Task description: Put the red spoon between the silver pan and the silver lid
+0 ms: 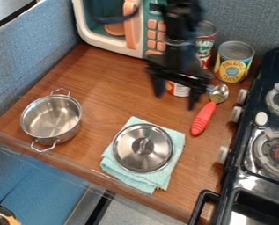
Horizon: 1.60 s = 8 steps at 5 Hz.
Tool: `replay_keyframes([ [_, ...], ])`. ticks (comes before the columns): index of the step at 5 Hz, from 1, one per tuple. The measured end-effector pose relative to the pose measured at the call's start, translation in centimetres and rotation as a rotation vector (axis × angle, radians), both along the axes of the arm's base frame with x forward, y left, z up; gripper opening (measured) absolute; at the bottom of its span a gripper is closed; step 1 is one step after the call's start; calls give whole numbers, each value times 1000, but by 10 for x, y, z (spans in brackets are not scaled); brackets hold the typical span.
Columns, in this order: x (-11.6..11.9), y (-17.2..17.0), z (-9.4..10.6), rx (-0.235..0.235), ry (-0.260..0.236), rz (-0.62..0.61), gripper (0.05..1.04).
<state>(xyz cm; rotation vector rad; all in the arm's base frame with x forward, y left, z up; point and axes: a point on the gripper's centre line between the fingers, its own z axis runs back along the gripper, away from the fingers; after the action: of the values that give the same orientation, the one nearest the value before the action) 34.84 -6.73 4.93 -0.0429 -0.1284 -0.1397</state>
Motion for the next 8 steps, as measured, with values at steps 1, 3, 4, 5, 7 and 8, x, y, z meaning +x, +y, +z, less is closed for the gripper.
replay_keyframes([
  [1, 12, -14, -12, -17, 10, 50, 1000],
  [3, 22, -18, -55, 4, 90, 80, 1001],
  [4, 30, -19, -67, 8, 97, 90, 1001],
  [5, 39, -22, -68, 4, 82, 90, 930],
  [7, 35, -20, -69, 11, 95, 68, 416],
  [8, 34, -14, -68, -6, 112, 87, 407],
])
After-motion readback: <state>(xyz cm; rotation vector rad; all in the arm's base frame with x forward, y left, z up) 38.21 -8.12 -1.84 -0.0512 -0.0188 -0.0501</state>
